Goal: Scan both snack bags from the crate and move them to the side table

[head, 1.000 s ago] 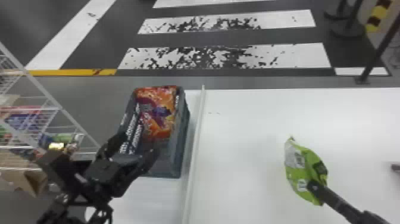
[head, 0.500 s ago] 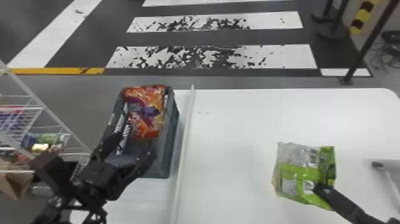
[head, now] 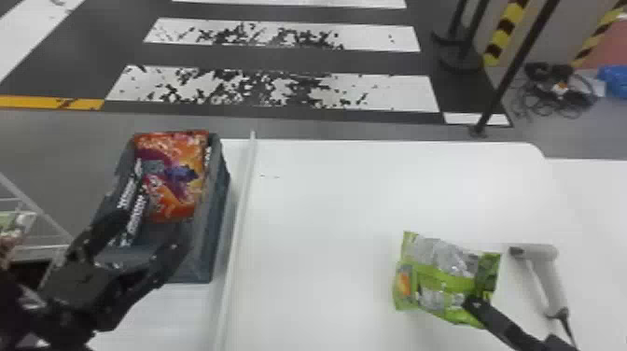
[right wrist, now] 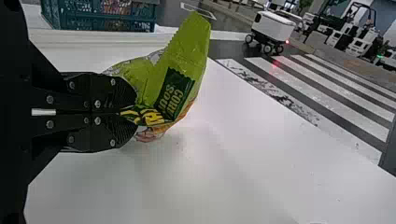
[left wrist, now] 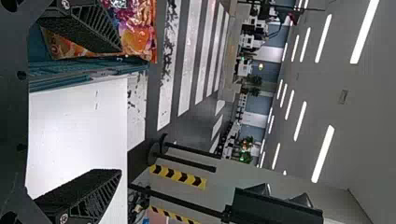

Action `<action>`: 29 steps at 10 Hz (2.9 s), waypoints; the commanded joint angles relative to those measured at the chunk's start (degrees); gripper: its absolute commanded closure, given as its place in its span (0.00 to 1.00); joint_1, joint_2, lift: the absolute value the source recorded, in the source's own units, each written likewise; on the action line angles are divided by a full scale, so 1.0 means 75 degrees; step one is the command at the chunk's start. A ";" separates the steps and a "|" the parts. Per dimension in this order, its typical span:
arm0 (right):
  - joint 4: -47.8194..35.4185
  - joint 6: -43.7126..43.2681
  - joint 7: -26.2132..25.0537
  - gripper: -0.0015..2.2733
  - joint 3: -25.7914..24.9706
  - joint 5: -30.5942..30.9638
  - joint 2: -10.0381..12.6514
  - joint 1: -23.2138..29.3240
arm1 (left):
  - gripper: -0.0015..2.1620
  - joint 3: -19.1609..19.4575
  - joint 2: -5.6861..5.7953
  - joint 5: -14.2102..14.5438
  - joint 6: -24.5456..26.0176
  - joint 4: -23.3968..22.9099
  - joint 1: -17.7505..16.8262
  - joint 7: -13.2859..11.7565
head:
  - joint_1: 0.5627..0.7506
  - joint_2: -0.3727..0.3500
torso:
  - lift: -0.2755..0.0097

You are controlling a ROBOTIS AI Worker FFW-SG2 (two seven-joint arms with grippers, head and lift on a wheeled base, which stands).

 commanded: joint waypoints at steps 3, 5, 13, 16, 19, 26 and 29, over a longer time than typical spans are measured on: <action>-0.0525 -0.0132 -0.0626 0.00 0.0073 -0.0001 0.0007 0.0554 | 0.04 -0.0035 -0.0030 0.0000 -0.0204 -0.0102 0.0138 -0.0003 | 0.70 0.41 | 0.86; -0.0571 -0.0156 -0.0884 0.02 0.0155 -0.0083 0.0007 0.0764 | 0.04 -0.0129 -0.0041 0.0000 -0.0228 -0.0149 0.0150 -0.0003 | 0.70 0.40 | 0.86; -0.1779 0.0852 0.0874 0.05 0.0190 0.0585 0.0007 0.0999 | 0.04 -0.0234 -0.0053 -0.0012 -0.0462 -0.0137 0.0209 -0.0003 | 0.70 0.45 | 0.86; -0.1779 0.0782 0.2116 0.44 0.0729 0.1968 0.0007 0.0706 | 0.04 -0.0234 -0.0041 -0.0035 -0.0462 -0.0126 0.0220 -0.0003 | 0.70 0.56 | 0.86; -0.1720 -0.0250 0.2139 0.99 0.1550 0.3058 0.0007 0.0682 | 0.04 -0.0234 -0.0053 -0.0047 -0.0556 -0.0126 0.0244 -0.0003 | 0.70 0.62 | 0.86; -0.1380 -0.1468 0.1800 0.99 0.4081 0.6011 0.0007 0.0436 | 0.04 -0.0223 -0.0053 -0.0117 -0.0790 -0.0044 0.0326 0.0009 | 0.70 0.79 | 0.86; -0.0665 -0.1422 0.1366 0.99 0.4819 0.6855 -0.0024 -0.0196 | 0.04 -0.0176 -0.0041 -0.0117 -0.1001 0.0015 0.0314 -0.0003 | 0.70 0.87 | 0.86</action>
